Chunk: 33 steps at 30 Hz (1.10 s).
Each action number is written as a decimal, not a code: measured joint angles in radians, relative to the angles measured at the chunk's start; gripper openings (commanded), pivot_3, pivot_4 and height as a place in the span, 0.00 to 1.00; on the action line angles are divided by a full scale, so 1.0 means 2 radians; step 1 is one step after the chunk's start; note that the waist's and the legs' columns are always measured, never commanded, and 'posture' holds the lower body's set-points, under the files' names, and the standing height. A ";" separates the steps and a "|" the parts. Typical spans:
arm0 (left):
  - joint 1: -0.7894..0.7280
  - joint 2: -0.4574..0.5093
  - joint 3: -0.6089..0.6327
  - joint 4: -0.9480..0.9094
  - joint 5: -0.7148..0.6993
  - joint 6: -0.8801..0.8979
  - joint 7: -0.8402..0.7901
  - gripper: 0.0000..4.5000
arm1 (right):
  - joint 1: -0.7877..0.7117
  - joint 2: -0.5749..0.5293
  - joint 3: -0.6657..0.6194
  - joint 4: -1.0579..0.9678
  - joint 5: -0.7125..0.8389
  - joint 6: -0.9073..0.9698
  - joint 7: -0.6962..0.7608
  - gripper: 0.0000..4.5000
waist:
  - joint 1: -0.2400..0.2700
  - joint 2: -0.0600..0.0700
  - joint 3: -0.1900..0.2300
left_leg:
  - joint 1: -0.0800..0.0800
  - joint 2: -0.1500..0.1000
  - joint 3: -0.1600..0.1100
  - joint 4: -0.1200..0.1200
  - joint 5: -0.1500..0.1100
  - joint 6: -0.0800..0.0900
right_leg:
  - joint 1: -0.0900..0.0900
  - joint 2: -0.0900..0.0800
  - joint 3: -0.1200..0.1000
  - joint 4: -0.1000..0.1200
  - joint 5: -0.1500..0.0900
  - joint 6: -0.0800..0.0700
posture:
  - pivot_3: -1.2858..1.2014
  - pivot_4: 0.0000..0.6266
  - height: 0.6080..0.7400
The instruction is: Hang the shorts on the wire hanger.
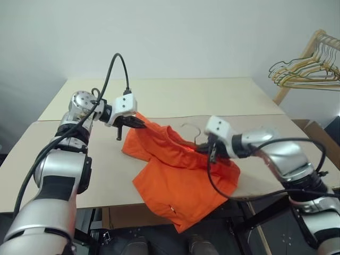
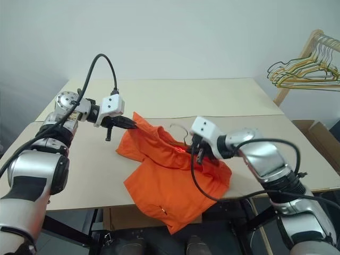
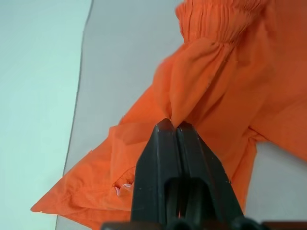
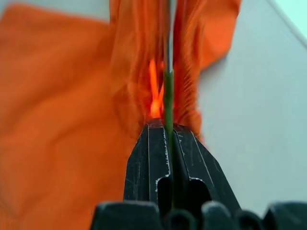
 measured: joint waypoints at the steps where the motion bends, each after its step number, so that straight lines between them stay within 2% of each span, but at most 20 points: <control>1: 0.000 0.001 0.000 0.000 -0.001 0.000 0.001 0.00 | 0.007 0.005 -0.001 0.004 -0.004 -0.012 -0.007 0.00 | 0.000 0.000 0.000 | 0.000 0.000 0.000 0.000 0.000 0.000 | 0.000 0.000 0.000 0.000 0.000 0.000 | 0.54 0.00 1.00; 10: -0.003 0.007 0.002 0.000 -0.002 0.004 0.006 0.00 | 0.020 0.069 -0.058 0.022 0.014 -0.045 -0.039 0.00 | -0.001 0.000 0.000 | 0.001 0.000 0.000 0.000 0.000 0.000 | 0.001 0.000 0.000 0.000 0.000 0.000 | 0.54 0.00 1.00; 13: -0.003 0.006 0.003 0.000 -0.002 0.006 0.008 0.00 | 0.020 0.111 -0.079 0.039 0.016 -0.051 -0.070 0.00 | -0.001 0.000 0.000 | 0.001 0.000 0.000 0.000 0.000 0.000 | 0.001 0.000 0.000 0.000 0.000 0.000 | 0.54 0.00 1.00; 18: -0.004 0.007 0.003 0.000 -0.002 0.008 0.008 0.00 | 0.022 0.079 -0.061 0.044 -0.012 -0.069 -0.058 0.00 | 0.001 0.000 0.000 | 0.000 0.000 0.000 0.000 0.000 0.000 | 0.001 0.000 0.000 0.000 0.001 -0.001 | 0.54 0.00 1.00; 26: -0.004 0.009 0.004 0.000 -0.002 0.009 0.012 0.00 | 0.048 0.008 -0.051 0.044 -0.021 -0.104 0.010 0.00 | -0.002 0.000 0.000 | 0.001 0.000 0.000 0.000 0.000 0.000 | 0.001 0.000 0.000 0.000 0.000 0.001 | 0.54 0.00 1.00; 29: -0.004 0.009 0.004 0.000 -0.002 0.009 0.012 0.00 | 0.043 0.010 -0.050 0.052 -0.025 -0.104 0.008 0.00 | -0.003 0.000 0.000 | 0.001 0.000 0.000 0.000 0.000 0.000 | 0.001 0.000 0.000 0.000 0.000 0.001 | 0.54 0.00 1.00; 33: -0.003 0.010 0.004 0.000 -0.003 0.009 0.011 0.00 | 0.000 0.019 -0.046 0.066 -0.031 -0.074 0.005 0.00 | -0.002 0.000 0.000 | 0.001 0.000 0.000 0.000 0.000 0.000 | 0.000 0.000 0.000 0.000 0.000 0.000 | 0.54 0.00 1.00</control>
